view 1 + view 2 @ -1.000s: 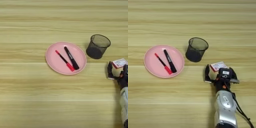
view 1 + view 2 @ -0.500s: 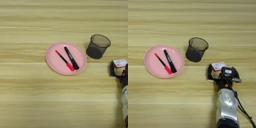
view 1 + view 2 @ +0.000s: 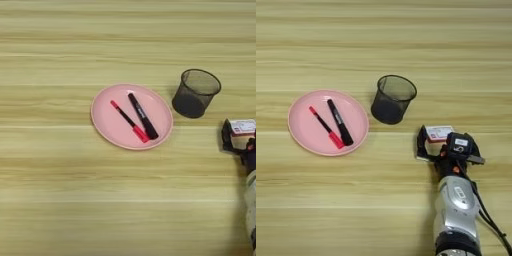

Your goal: Move the objects on the table

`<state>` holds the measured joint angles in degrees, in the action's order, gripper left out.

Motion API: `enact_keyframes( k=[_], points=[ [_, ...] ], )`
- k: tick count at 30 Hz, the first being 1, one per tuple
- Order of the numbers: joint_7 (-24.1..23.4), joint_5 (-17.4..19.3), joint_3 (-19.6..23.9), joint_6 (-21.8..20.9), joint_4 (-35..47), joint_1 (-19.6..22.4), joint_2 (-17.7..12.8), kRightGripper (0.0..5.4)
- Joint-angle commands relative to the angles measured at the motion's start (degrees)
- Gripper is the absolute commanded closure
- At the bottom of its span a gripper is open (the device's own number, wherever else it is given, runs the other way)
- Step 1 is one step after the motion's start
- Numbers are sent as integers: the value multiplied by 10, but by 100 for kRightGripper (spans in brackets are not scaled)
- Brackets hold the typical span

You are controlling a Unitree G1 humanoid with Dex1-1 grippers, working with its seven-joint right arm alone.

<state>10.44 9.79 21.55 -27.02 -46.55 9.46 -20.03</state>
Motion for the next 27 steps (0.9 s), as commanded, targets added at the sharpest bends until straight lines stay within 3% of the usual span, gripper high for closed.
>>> enact_keyframes(
  k=[1,11,27],
  points=[
    [11,-5,-15,21,1,14,-9,2],
    [13,-8,-28,56,-9,18,-17,2],
    [-16,6,-6,76,-30,26,-25,2]
  ],
)
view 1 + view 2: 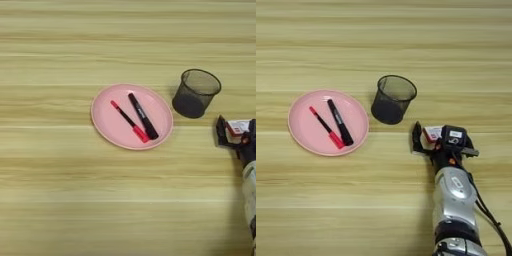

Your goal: Move the objects on the table

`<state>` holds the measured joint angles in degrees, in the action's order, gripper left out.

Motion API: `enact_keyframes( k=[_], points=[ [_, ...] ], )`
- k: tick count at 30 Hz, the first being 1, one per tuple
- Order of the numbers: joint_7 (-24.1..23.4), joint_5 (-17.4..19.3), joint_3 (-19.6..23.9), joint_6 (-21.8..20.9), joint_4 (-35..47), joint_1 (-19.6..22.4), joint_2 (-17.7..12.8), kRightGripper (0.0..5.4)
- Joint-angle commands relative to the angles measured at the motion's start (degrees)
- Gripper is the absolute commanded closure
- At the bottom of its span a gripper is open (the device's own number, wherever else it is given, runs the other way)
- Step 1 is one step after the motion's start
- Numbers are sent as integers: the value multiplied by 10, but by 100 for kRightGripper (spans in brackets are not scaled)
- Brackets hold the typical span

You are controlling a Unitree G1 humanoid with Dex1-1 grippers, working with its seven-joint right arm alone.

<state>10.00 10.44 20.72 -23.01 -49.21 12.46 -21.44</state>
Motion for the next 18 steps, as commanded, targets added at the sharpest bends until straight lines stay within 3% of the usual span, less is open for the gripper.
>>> enact_keyframes(
  k=[1,18],
  points=[
    [-12,0,3,37,-3,-4,-12,2],
    [-13,4,-2,99,58,-43,-16,2]
  ],
)
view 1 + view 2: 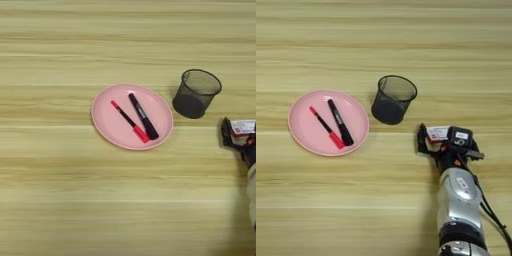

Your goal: Move the objects on the table

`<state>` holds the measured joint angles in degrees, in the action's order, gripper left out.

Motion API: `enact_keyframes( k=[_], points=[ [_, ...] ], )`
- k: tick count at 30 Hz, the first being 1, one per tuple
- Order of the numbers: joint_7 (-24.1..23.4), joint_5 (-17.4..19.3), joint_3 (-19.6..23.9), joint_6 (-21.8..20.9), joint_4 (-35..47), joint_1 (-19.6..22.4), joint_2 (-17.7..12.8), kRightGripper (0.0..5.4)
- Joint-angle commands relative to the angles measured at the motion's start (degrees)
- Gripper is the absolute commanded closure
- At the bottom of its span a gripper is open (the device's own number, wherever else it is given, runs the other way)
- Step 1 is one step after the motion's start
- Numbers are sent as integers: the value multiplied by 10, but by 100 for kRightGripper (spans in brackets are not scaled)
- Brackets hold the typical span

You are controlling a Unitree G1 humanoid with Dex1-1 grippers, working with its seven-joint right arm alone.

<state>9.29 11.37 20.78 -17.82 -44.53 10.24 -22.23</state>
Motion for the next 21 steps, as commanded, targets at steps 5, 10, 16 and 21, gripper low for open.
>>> enact_keyframes(
  k=[5,10,16,21],
  points=[
    [3,-8,-12,74,34,-31,-7,2],
    [9,-10,-18,87,51,-38,-6,2],
    [16,-17,-31,101,70,-49,-5,2],
    [13,-18,-35,109,69,-49,-6,2]
  ],
)
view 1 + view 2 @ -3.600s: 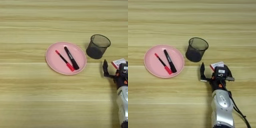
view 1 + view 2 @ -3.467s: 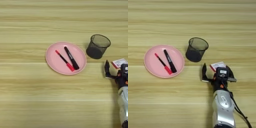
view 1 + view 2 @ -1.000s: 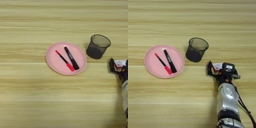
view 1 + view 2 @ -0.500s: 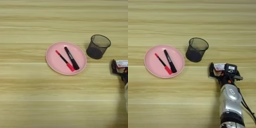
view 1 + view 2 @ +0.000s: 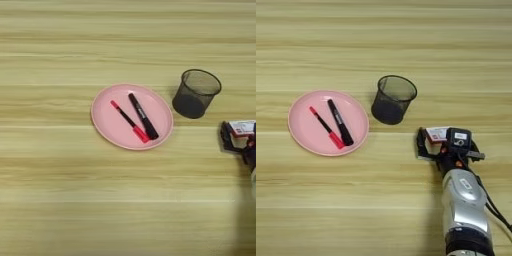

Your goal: Move the objects on the table

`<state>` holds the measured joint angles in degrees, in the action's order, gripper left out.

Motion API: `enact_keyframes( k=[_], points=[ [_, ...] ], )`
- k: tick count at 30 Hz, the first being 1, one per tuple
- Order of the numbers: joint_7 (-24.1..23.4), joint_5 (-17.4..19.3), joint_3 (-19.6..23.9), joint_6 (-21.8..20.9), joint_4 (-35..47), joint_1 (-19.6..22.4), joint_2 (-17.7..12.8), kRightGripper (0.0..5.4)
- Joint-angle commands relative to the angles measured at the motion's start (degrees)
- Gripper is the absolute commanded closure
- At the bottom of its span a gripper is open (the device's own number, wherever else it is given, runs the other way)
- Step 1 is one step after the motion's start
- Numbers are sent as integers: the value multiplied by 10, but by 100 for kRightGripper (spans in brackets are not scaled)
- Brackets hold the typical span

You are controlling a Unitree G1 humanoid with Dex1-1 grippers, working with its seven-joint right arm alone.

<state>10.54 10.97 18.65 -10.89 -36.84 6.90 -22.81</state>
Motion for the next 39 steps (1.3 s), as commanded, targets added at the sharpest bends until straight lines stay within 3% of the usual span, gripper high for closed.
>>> enact_keyframes(
  k=[1,3,11,28,39],
  points=[
    [0,-15,-14,41,-7,-15,0,2],
    [-1,-15,-14,43,-7,-16,0,2],
    [23,5,-11,77,-15,-11,2,109],
    [67,9,-39,71,40,-27,19,112],
    [71,14,-56,102,152,-65,36,113]
  ],
)
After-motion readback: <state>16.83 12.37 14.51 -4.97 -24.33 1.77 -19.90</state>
